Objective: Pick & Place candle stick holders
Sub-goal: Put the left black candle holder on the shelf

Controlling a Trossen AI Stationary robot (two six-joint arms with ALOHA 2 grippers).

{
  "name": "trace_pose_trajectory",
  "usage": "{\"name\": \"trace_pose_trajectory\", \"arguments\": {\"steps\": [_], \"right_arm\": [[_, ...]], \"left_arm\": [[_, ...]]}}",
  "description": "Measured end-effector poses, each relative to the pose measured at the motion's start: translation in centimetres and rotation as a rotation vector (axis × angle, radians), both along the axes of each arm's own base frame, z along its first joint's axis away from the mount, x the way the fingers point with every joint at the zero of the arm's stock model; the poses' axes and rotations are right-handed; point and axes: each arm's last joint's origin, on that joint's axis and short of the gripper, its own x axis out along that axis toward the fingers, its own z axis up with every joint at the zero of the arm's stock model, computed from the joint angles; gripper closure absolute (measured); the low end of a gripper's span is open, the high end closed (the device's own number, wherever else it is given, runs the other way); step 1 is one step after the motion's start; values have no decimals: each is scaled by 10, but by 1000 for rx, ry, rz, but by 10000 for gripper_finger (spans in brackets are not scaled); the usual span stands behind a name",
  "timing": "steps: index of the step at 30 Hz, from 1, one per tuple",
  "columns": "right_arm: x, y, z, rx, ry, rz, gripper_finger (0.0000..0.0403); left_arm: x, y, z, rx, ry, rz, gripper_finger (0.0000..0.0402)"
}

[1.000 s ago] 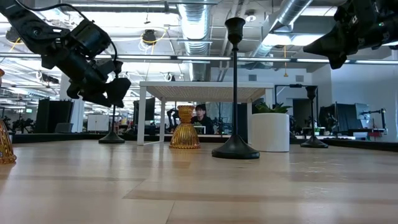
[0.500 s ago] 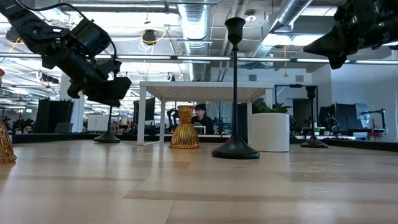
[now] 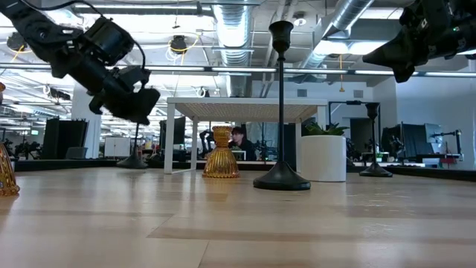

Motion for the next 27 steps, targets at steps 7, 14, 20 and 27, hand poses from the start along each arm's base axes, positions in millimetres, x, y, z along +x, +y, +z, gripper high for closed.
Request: {"name": "trace_pose_trajectory", "arguments": {"steps": [7, 14, 20, 27], "right_arm": [[0, 0, 0, 1, 4, 0, 403], [0, 0, -3, 12, 31, 0, 403], [0, 0, -3, 12, 31, 0, 403], [0, 0, -3, 12, 31, 0, 403]], "left_arm": [[7, 1, 41, -3, 15, -16, 393], [4, 0, 96, 21, 42, 9, 393], [6, 0, 145, 117, -5, -71, 393], [13, 2, 191, 171, -85, -178, 393]]}}
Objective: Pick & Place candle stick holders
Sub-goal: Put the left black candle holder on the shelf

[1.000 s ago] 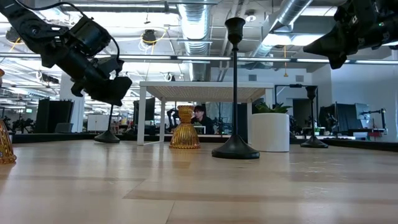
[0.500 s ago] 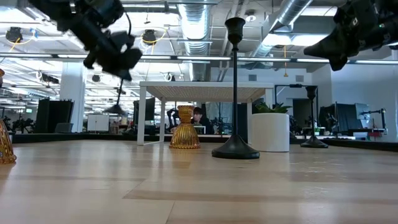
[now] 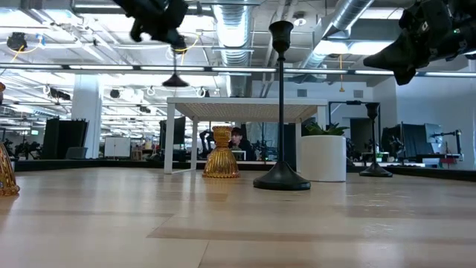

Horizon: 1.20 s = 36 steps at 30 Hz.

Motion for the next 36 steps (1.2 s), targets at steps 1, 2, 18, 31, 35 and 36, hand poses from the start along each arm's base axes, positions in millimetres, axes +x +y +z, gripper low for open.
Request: {"name": "trace_pose_trajectory", "arguments": {"steps": [1, 2, 18, 31, 35, 36], "right_arm": [[0, 0, 0, 0, 0, 0, 403], [0, 0, 0, 0, 0, 0, 403], [0, 0, -1, 4, 12, 0, 403], [0, 0, -2, 5, 15, 0, 403], [0, 0, -2, 5, 16, 0, 403], [0, 0, -2, 3, 17, 1, 403]], "left_arm": [[3, 2, 5, -1, -7, -28, 393], [7, 4, 9, -2, -14, -53, 393], [71, 69, 11, -105, 55, -170, 393], [76, 72, 7, -128, 48, -172, 393], [79, 73, 5, -144, 45, -174, 393], [81, 74, 3, -151, 46, -175, 393]]}}
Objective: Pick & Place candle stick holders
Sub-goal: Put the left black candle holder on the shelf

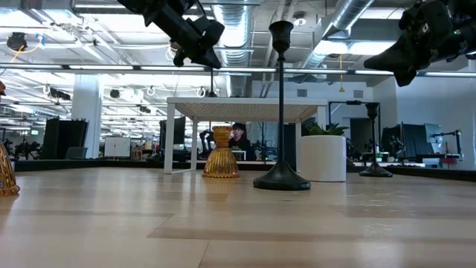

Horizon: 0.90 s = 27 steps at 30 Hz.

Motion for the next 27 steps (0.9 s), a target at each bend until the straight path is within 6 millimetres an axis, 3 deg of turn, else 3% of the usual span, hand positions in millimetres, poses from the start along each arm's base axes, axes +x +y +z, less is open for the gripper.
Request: {"name": "trace_pose_trajectory", "arguments": {"steps": [5, 17, 27], "right_arm": [[0, 0, 0, -19, 6, 4, 403], [0, 0, 0, -19, 7, 4, 403], [0, 0, 0, -19, 7, 4, 403]], "left_arm": [[13, 9, -14, -24, 34, -2, 393], [17, 12, -16, -12, 17, 1, 392], [17, 12, -16, -12, 18, 1, 355]]}}
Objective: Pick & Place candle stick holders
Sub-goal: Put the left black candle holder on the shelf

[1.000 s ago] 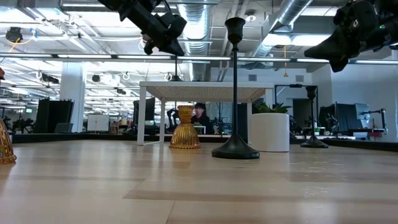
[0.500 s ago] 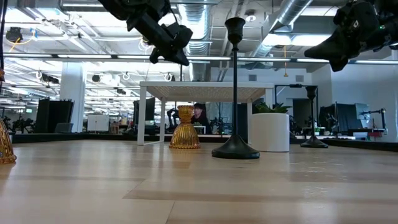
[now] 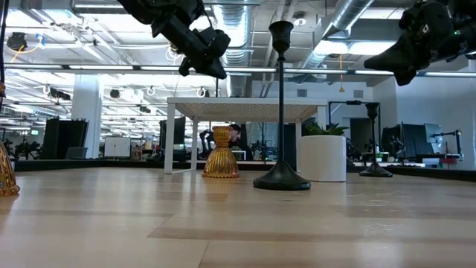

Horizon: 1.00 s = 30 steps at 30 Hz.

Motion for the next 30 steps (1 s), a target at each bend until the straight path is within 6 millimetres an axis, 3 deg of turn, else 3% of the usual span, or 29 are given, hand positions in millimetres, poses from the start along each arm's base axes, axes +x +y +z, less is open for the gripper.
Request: {"name": "trace_pose_trajectory", "arguments": {"steps": [15, 30], "right_arm": [[0, 0, -1, 1, 8, 0, 403], [0, 0, -3, 10, 25, 1, 403]], "left_arm": [[0, 0, 0, 1, 1, 4, 347], [0, 0, 0, -2, -2, 5, 243]]}}
